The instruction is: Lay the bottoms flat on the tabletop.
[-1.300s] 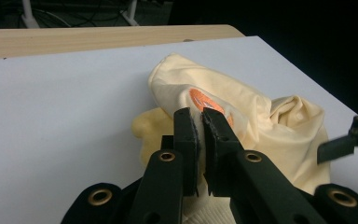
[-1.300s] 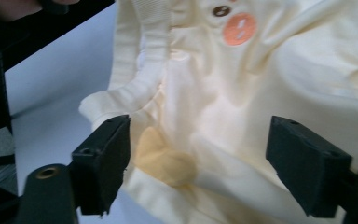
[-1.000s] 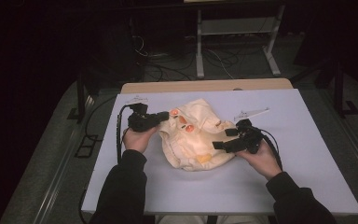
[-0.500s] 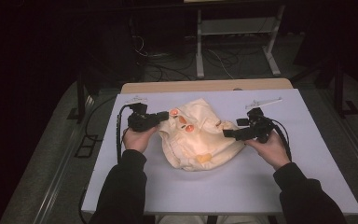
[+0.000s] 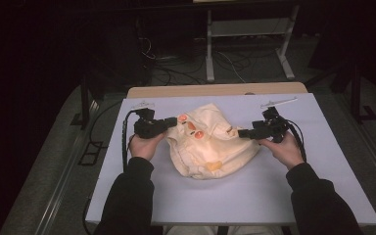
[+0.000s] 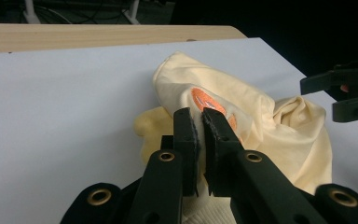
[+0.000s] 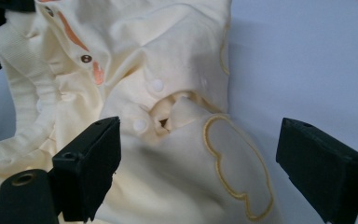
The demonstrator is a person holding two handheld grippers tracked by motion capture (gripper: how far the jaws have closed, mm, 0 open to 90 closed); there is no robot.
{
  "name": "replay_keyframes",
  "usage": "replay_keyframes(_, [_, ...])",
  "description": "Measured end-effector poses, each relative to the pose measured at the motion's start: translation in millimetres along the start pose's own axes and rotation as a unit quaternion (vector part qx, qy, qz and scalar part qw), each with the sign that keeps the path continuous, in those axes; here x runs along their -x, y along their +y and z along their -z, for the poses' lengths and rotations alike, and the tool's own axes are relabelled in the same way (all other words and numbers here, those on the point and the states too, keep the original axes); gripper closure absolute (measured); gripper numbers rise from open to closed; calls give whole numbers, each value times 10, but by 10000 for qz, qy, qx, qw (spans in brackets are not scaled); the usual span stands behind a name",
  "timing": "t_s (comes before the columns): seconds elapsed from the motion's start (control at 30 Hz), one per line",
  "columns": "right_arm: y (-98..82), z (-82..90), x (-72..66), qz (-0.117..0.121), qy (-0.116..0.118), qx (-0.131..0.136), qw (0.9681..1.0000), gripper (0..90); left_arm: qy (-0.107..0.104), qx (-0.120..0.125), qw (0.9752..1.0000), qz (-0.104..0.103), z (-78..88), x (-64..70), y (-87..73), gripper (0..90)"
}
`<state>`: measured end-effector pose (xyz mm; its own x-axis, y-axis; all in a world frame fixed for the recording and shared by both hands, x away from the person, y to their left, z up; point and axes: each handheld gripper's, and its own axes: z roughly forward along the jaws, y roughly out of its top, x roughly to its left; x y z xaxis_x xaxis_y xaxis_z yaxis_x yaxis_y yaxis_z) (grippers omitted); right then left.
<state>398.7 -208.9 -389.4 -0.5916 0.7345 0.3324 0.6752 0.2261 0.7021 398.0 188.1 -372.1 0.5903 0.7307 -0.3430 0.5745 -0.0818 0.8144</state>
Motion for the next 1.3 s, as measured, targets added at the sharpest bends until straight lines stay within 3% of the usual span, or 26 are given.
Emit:
replay_keyframes(0.13, [-30,-127,79,-90,15,-309,9995,169,-9,9,10000,21,3,-3,-8,828])
replay_keyframes(0.3, [-43,-188,119,-182,348,-406,9984,295,1,7,10000,39,4,-22,-27,828])
replay_keyframes(0.37, [-42,-189,116,-152,419,-414,9981,368,5,6,10000,45,4,-25,-31,828])
replay_keyframes(0.43, [-39,-177,119,-137,473,-416,9979,505,4,12,10000,44,2,-33,-32,828])
replay_keyframes(0.47, [-39,-177,119,-137,473,-416,9979,505,4,12,10000,44,2,-33,-32,828])
replay_keyframes(0.5, [-41,-159,124,-154,470,-498,9975,649,-18,60,10000,65,-11,-37,-28,828])
replay_keyframes(0.57, [-49,-145,136,-214,488,-605,9967,719,-19,94,9999,71,-32,-44,-21,828])
replay_keyframes(0.9, [-121,150,264,-309,233,-639,9972,751,-184,183,9996,145,-240,32,71,828])
replay_keyframes(1.1, [-207,314,353,-435,220,-572,9972,750,-282,124,9995,-33,-398,176,170,827])
replay_keyframes(1.3, [-271,408,334,-425,208,-579,9972,750,-314,87,9994,-140,-466,248,225,827])
